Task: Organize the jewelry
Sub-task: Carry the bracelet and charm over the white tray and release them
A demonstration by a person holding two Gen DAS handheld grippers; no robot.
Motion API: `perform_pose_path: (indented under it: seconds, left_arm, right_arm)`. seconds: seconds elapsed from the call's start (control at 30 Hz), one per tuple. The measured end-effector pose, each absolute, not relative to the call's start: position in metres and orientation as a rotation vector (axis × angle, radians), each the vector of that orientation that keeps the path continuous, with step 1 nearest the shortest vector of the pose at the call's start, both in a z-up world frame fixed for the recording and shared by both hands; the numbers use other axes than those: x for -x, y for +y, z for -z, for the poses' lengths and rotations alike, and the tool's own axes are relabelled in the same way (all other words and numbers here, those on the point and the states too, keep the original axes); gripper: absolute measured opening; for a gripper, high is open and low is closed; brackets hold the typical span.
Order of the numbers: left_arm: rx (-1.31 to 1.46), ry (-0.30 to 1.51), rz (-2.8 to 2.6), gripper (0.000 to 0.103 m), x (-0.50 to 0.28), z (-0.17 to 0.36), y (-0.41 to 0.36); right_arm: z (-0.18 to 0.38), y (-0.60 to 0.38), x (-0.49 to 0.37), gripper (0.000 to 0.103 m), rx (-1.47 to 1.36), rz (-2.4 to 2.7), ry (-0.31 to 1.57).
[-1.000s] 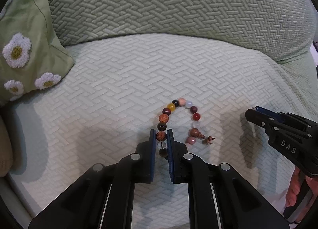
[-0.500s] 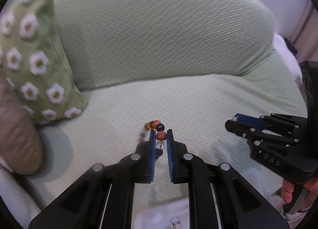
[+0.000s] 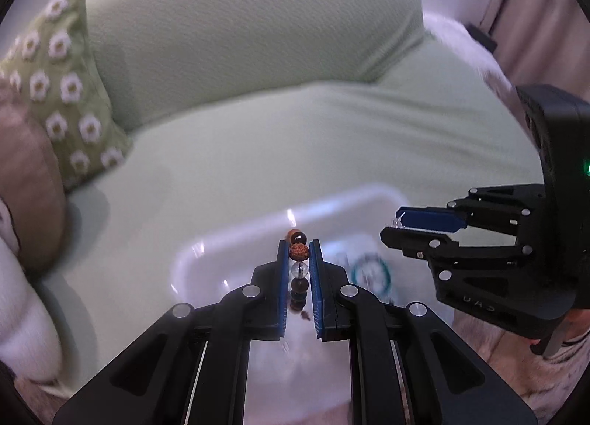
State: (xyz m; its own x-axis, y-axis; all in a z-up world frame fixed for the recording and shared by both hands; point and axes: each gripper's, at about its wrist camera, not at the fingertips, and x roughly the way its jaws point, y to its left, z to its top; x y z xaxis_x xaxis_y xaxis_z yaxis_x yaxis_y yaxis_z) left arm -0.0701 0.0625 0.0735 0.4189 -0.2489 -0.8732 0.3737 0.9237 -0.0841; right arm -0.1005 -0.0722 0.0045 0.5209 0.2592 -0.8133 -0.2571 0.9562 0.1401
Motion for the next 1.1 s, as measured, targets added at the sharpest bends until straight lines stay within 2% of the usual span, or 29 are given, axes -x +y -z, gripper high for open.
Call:
perform_pose_path:
  seconds: [0.33,0.7,0.73,0.77,0.83,0.93,1.0,1.07,1.1]
  left_arm:
    - [-0.130,1.252,0.332,0.010,0.095,0.028,0.070]
    - [-0.093,1.257,0.292,0.011,0.094,0.032,0.084]
    - [-0.092,1.258,0.289,0.012,0.094,0.032,0.085]
    - [-0.088,1.255,0.284,0.013,0.094,0.030,0.087]
    - [-0.085,1.253,0.279,0.014,0.094,0.029,0.089]
    - [-0.088,1.227,0.268,0.025,0.097,0.019,0.090]
    - [-0.098,1.192,0.250,0.046,0.100,0.010,0.092]
    - [-0.113,1.154,0.237,0.055,0.104,-0.001,0.094]
    - [-0.116,1.144,0.231,0.057,0.103,-0.003,0.095]
  right_arm:
    - [0.070,-0.065,0.115,0.022,0.000,-0.291,1.109]
    - [0.092,-0.048,0.104,0.023,-0.003,-0.296,1.164]
    - [0.091,-0.048,0.104,0.026,-0.008,-0.291,1.163]
    - [0.089,-0.050,0.103,0.035,-0.014,-0.289,1.157]
    - [0.085,-0.053,0.105,0.039,-0.020,-0.284,1.135]
    - [0.074,-0.058,0.110,0.039,-0.038,-0.292,1.105]
    - [0.063,-0.063,0.115,0.042,-0.036,-0.287,1.072]
    - [0.053,-0.069,0.123,0.056,-0.017,-0.275,1.021]
    - [0.048,-0.071,0.125,0.059,-0.007,-0.273,0.996]
